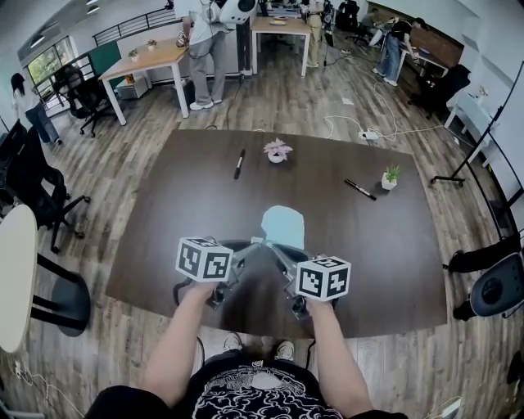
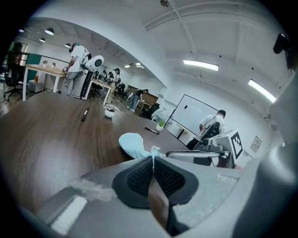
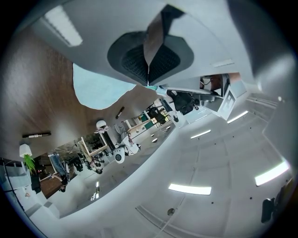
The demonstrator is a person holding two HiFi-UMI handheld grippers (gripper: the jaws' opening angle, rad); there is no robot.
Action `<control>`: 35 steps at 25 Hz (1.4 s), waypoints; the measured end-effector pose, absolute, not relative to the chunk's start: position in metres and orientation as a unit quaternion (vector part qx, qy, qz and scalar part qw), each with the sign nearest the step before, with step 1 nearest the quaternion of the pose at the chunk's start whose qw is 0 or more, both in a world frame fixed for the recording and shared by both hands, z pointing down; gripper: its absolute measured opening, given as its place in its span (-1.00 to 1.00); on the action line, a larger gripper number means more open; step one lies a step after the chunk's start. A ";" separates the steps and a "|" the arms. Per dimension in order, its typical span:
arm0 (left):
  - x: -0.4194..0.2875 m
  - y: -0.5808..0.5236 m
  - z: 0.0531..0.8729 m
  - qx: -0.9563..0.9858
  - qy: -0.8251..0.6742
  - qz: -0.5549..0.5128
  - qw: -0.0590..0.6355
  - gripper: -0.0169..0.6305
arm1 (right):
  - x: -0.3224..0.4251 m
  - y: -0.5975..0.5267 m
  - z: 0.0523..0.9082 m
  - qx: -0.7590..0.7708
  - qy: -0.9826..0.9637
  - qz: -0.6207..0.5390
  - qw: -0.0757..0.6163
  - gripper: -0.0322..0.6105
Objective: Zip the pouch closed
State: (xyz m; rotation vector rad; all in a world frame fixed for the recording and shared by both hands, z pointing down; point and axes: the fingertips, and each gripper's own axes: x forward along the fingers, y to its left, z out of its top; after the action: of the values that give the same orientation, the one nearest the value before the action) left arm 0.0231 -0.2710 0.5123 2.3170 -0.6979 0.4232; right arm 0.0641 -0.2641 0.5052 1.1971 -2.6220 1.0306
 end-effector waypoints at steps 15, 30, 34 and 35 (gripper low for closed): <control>0.007 -0.277 0.513 0.877 -0.299 0.129 0.354 -0.90 | 0.063 -0.265 0.509 0.405 -0.852 0.329 0.055 -0.88; -0.001 -0.278 0.512 0.873 -0.307 0.120 0.360 -0.91 | 0.057 -0.265 0.507 0.402 -0.854 0.324 0.061 -0.88; -0.003 -0.279 0.513 0.871 -0.311 0.118 0.361 -0.91 | 0.058 -0.264 0.510 0.405 -0.853 0.325 0.063 -0.88; -0.004 -0.279 0.513 0.870 -0.313 0.116 0.362 -0.91 | 0.059 -0.264 0.511 0.405 -0.852 0.325 0.064 -0.88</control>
State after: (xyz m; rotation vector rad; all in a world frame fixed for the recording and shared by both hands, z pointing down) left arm -0.0037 -0.2793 0.5133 2.2412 -0.8051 0.2986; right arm 0.0585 -0.2638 0.5111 1.2237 -2.5731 0.9808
